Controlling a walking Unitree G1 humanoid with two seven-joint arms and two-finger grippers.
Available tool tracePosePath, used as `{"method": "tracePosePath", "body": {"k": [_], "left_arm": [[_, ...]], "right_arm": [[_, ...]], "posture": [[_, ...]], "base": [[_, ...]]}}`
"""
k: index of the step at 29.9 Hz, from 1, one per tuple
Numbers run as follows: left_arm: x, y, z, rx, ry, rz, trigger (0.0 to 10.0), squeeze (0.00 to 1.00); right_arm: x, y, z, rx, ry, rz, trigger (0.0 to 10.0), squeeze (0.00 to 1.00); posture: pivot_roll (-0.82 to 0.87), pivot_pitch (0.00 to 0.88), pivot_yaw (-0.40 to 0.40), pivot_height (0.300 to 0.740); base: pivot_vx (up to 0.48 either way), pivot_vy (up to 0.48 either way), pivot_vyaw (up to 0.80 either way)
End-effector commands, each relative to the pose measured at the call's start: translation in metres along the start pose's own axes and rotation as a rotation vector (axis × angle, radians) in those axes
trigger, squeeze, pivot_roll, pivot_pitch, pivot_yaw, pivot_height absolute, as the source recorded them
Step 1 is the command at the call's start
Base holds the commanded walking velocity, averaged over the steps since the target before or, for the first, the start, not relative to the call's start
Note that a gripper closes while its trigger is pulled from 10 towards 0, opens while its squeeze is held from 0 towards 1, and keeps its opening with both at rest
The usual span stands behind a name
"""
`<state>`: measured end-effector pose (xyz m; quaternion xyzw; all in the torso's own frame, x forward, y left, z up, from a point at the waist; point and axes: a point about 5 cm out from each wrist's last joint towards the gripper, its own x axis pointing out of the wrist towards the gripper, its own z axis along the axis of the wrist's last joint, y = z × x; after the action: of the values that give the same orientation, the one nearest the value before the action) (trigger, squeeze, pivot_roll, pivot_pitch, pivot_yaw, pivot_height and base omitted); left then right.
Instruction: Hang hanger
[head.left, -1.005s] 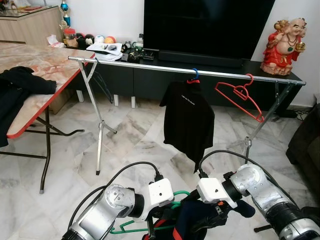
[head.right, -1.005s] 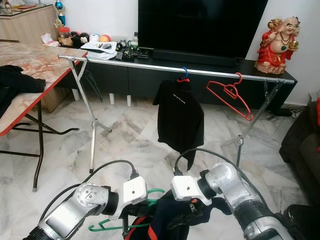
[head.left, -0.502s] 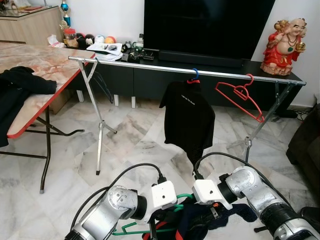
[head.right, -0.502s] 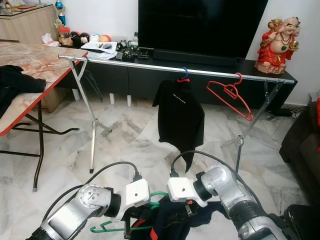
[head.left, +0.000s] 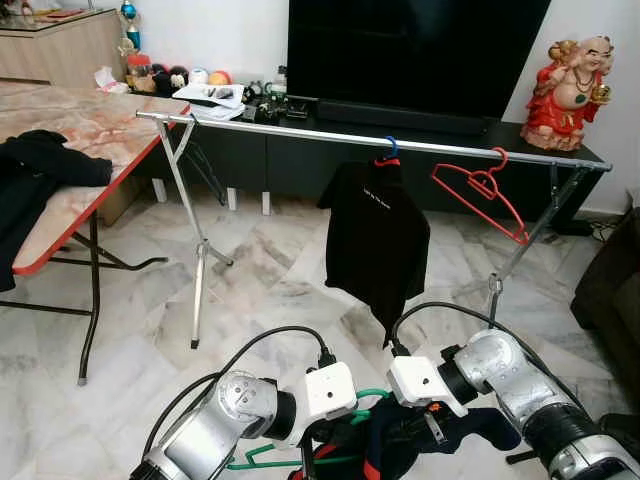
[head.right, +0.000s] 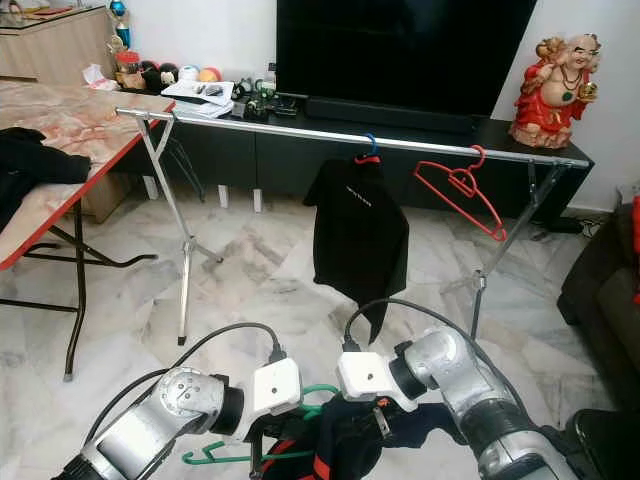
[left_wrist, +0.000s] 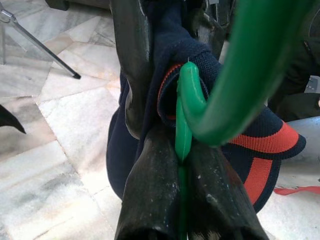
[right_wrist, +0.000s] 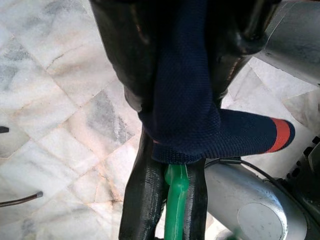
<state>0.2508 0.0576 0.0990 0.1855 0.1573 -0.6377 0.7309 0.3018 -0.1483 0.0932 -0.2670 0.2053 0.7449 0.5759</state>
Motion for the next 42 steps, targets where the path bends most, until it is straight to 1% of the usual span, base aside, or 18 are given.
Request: {"method": "tracePosePath", "body": {"k": [1,15,16,17,24,26,27,29,34,36,38,39,40,41,42], "left_arm": [[-0.007,0.011,0.027,0.108,-0.069,0.045,10.0,0.00],[-0.012,0.015,0.031,0.134,-0.059,0.051,10.0,0.00],[-0.012,0.015,0.031,0.131,-0.058,0.046,10.0,0.04],[-0.014,0.015,0.030,0.125,-0.054,0.033,10.0,1.00],[-0.019,0.013,0.027,0.124,-0.027,0.004,10.0,1.00],[-0.031,0.016,0.022,0.129,0.025,-0.013,10.0,1.00],[-0.031,0.016,0.022,0.129,0.025,-0.013,10.0,1.00],[-0.040,0.018,0.017,0.136,0.062,-0.023,10.0,1.00],[-0.051,0.018,0.011,0.127,0.100,-0.026,10.0,1.00],[-0.057,0.021,0.009,0.116,0.105,0.017,10.0,1.00],[-0.060,0.024,0.008,0.112,0.107,0.051,10.0,1.00],[-0.066,0.033,0.006,0.096,0.098,0.140,10.0,1.00],[-0.070,0.038,0.004,0.077,0.090,0.188,10.0,1.00],[-0.072,0.041,0.003,0.064,0.085,0.219,10.0,1.00],[-0.072,0.041,0.003,0.064,0.085,0.219,10.0,1.00]], "right_arm": [[0.005,0.004,0.001,-0.009,0.011,0.076,0.0,0.00],[0.006,0.004,0.002,-0.004,0.010,0.088,0.0,0.00],[0.006,0.004,0.002,-0.005,0.009,0.086,0.0,0.00],[0.006,0.003,0.002,-0.007,0.010,0.080,0.0,0.00],[0.005,0.003,-0.002,-0.007,0.042,0.054,0.0,0.00],[-0.001,0.003,-0.007,0.015,0.054,0.021,0.0,0.00],[-0.001,0.003,-0.007,0.015,0.054,0.021,0.0,0.00],[-0.005,0.004,-0.011,0.026,0.069,-0.002,0.0,0.00],[-0.013,0.005,-0.018,0.051,0.083,-0.054,0.0,0.00],[-0.022,0.000,-0.017,0.067,0.064,-0.131,0.0,0.00],[-0.027,-0.003,-0.016,0.073,0.054,-0.171,0.0,0.00],[-0.037,-0.009,-0.013,0.074,0.041,-0.257,0.0,0.00],[-0.044,-0.013,-0.010,0.073,0.024,-0.310,0.0,0.00],[-0.048,-0.016,-0.008,0.072,0.012,-0.344,0.0,0.00],[-0.048,-0.016,-0.008,0.072,0.012,-0.344,0.0,0.00]], "posture": [[0.12,0.000,-0.104,0.740],[0.13,0.000,-0.104,0.740],[0.13,0.000,-0.102,0.740],[0.13,0.000,-0.100,0.740],[0.13,0.000,-0.100,0.740],[0.13,0.000,-0.100,0.740],[0.13,0.000,-0.100,0.740],[0.13,0.000,-0.100,0.740],[0.13,0.000,-0.095,0.740],[0.13,0.000,-0.097,0.740],[0.13,0.000,-0.097,0.740],[0.13,0.000,-0.097,0.740],[0.13,0.000,-0.098,0.740],[0.13,0.000,-0.098,0.740],[0.13,0.000,-0.098,0.740]], "base": [[0.000,0.000,0.00],[0.000,0.000,0.00],[0.000,0.000,0.00],[0.000,0.000,0.00],[0.000,0.000,0.00],[0.000,0.000,0.00],[0.000,0.000,0.00],[0.000,0.000,0.00],[0.000,0.000,0.00],[0.000,0.000,0.00],[0.000,0.000,0.00],[0.000,0.000,0.00],[0.000,0.000,0.00],[0.000,0.000,0.00],[0.000,0.000,0.00]]}}
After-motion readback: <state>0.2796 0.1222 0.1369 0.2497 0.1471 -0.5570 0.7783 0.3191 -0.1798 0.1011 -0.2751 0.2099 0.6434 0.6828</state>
